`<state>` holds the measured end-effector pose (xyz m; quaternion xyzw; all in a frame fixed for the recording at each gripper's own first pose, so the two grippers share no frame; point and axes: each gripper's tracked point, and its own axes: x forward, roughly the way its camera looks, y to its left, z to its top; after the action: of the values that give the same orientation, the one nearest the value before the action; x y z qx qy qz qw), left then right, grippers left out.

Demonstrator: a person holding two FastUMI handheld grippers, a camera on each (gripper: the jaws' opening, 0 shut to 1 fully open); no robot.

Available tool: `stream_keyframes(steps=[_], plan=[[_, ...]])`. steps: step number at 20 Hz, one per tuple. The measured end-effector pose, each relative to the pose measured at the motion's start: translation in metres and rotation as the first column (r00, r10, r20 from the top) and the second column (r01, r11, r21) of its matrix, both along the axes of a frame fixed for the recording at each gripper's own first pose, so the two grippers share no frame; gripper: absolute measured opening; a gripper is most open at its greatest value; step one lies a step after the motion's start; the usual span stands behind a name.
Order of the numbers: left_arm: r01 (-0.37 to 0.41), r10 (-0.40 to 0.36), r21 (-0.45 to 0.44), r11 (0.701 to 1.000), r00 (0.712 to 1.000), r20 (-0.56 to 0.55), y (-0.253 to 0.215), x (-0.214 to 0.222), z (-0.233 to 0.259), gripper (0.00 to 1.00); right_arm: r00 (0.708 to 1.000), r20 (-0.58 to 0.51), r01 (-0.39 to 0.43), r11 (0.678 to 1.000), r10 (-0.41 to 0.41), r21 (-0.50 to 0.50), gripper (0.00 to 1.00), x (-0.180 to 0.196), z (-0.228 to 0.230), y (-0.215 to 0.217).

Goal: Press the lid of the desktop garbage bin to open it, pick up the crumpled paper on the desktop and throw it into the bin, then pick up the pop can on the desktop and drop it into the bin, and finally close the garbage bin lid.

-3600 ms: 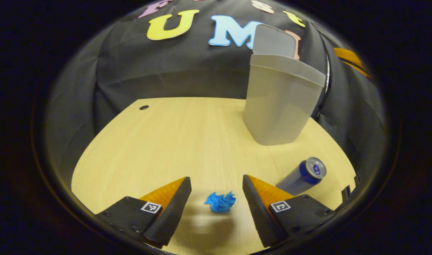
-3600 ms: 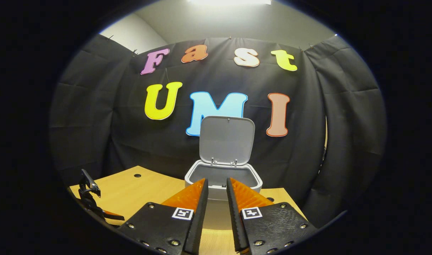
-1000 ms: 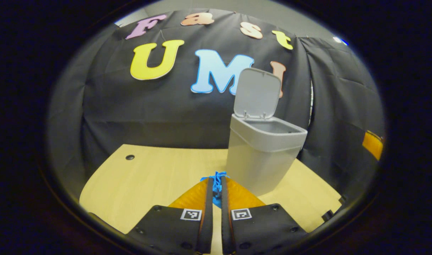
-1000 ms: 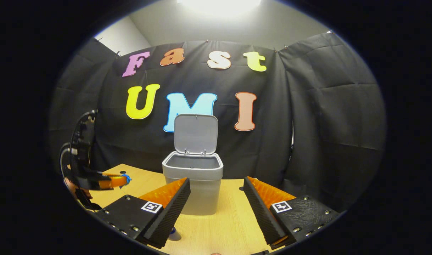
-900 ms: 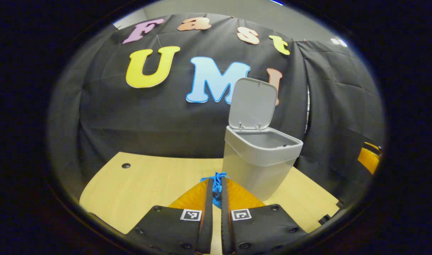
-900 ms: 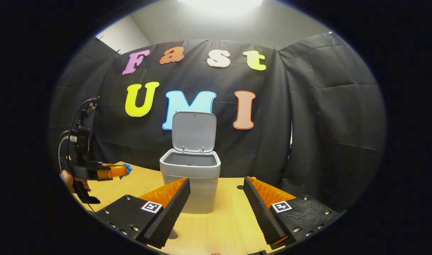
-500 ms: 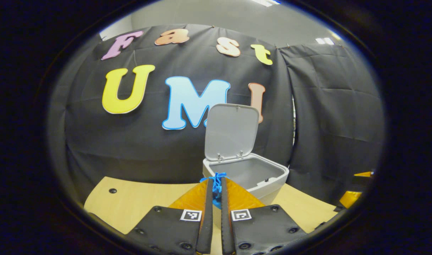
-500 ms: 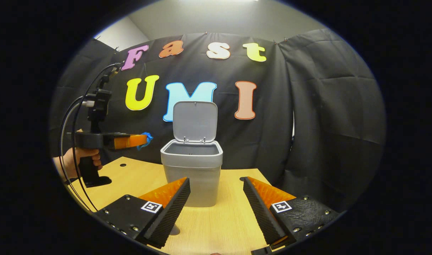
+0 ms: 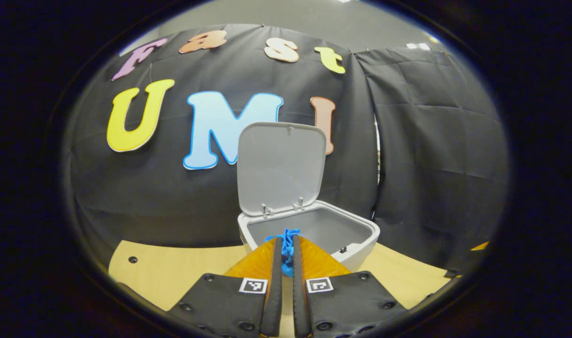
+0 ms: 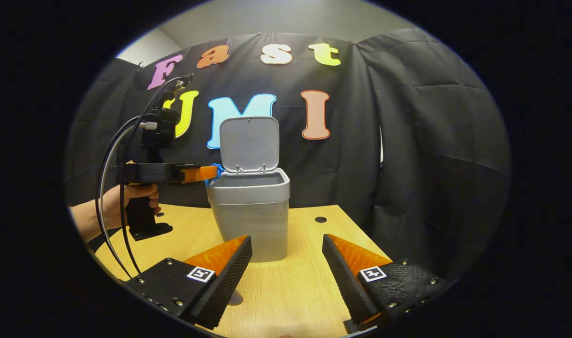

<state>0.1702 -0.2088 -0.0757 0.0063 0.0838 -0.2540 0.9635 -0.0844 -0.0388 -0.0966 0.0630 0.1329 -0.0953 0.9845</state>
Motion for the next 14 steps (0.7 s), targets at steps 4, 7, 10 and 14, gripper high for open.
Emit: stream_keyframes(steps=[4,7,10,14], plan=[[0.018,-0.018,0.003,1.0,0.999,-0.027,-0.007,0.009,-0.009,0.4,1.0,-0.017,0.021,1.0,-0.021,0.005,0.97,-0.005,-0.003,-0.001],[0.021,-0.022,-0.032,0.999,0.999,-0.028,-0.007,0.008,-0.008,0.69,1.0,-0.014,0.021,1.0,-0.021,-0.011,0.96,-0.004,-0.001,-0.001],[0.02,-0.022,-0.06,0.998,0.999,-0.026,-0.005,0.0,-0.003,0.97,1.0,-0.006,-0.007,1.0,0.007,-0.012,0.97,0.001,-0.002,0.006],[-0.014,0.015,-0.071,0.997,1.0,0.022,0.012,-0.013,0.017,0.95,0.996,0.002,-0.094,0.996,0.094,-0.008,0.97,0.012,-0.004,0.029]])
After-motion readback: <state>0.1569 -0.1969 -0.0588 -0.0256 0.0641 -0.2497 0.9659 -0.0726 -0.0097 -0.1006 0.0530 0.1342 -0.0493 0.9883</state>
